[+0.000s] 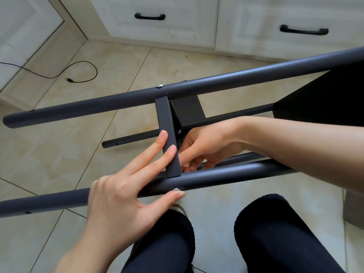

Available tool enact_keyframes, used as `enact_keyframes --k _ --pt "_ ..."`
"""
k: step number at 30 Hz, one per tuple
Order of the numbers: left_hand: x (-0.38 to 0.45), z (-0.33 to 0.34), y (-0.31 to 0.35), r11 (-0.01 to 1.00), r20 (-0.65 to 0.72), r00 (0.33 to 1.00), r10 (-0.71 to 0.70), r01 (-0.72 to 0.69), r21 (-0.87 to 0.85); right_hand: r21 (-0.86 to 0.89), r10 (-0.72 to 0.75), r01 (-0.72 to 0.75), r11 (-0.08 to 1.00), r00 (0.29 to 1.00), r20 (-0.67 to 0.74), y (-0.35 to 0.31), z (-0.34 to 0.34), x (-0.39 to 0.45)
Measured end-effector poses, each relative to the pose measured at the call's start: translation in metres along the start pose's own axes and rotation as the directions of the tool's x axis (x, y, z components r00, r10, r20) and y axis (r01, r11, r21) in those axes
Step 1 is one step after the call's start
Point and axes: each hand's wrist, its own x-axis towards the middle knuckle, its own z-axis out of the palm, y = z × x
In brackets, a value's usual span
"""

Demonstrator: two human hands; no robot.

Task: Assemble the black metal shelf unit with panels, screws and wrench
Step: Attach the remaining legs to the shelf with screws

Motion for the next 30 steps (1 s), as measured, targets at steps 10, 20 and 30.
enact_keyframes --k 10,20,30 --pt "0.0003 0.0005 -0.0001 1.000 0.010 1.000 0.002 -0.002 0.001 0.057 -0.021 0.019 0.998 0.999 0.034 0.0006 -0.0034 -0.0016" --pt "0.0004 0.0002 -0.0007 1.000 0.011 1.000 0.005 -0.005 -0.009 0.078 -0.040 0.036 0.996 0.998 0.048 0.0003 -0.0029 0.0002" --pt "0.0004 0.0000 -0.0003 1.000 0.012 1.000 0.000 0.000 -0.005 0.064 -0.024 0.022 0.998 0.999 0.030 -0.0004 -0.0027 0.0008"
